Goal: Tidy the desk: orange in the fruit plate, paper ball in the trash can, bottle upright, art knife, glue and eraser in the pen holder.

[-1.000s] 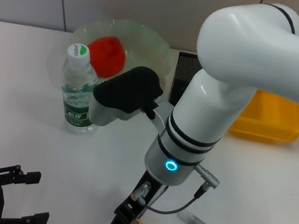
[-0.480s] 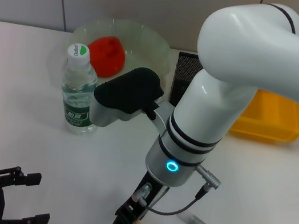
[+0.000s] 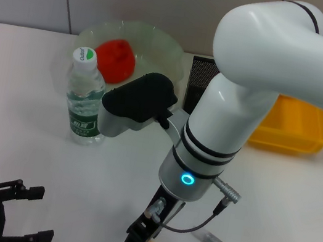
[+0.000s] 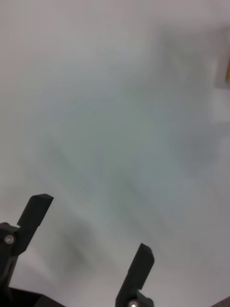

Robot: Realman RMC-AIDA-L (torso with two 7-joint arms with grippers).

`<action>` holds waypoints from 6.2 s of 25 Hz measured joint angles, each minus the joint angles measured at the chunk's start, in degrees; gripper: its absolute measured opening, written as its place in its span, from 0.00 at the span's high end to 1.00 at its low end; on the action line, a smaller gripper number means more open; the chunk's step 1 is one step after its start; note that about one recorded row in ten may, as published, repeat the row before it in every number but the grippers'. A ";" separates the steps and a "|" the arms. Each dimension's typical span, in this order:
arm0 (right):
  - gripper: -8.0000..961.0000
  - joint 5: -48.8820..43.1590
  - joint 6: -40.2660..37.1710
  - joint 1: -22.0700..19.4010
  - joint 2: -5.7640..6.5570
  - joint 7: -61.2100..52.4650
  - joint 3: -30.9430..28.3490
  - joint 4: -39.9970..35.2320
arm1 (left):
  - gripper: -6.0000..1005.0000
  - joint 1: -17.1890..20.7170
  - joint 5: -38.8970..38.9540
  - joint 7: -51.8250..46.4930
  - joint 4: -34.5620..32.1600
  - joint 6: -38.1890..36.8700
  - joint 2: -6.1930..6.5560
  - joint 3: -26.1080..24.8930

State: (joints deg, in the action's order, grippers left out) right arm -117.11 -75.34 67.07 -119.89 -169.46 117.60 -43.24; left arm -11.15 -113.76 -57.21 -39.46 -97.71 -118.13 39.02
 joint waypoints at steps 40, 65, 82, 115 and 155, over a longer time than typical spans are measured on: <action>0.67 0.92 2.22 -0.20 0.00 0.02 1.95 0.83 | 0.20 -0.06 0.03 1.00 1.44 0.99 0.00 0.00; 0.53 1.96 4.21 0.09 0.01 0.10 5.82 -0.20 | 0.20 -0.15 0.10 1.49 2.37 1.51 0.00 0.00; 0.53 2.45 4.84 0.08 0.01 0.14 6.91 -0.96 | 0.20 -0.21 0.13 1.50 2.38 1.63 0.00 0.00; 0.73 -28.90 -18.22 -14.16 0.68 0.90 -29.16 -34.42 | 0.20 0.00 0.23 2.17 3.10 1.25 -0.03 -0.70; 0.47 -30.74 19.16 -18.26 0.63 16.09 -35.73 -18.80 | 0.20 -2.49 1.18 0.70 4.48 0.37 -0.26 -1.41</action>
State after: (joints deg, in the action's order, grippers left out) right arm -147.85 -56.18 48.81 -119.26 -153.38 81.87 -62.05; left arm -13.64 -112.59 -56.51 -34.98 -97.34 -118.39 37.61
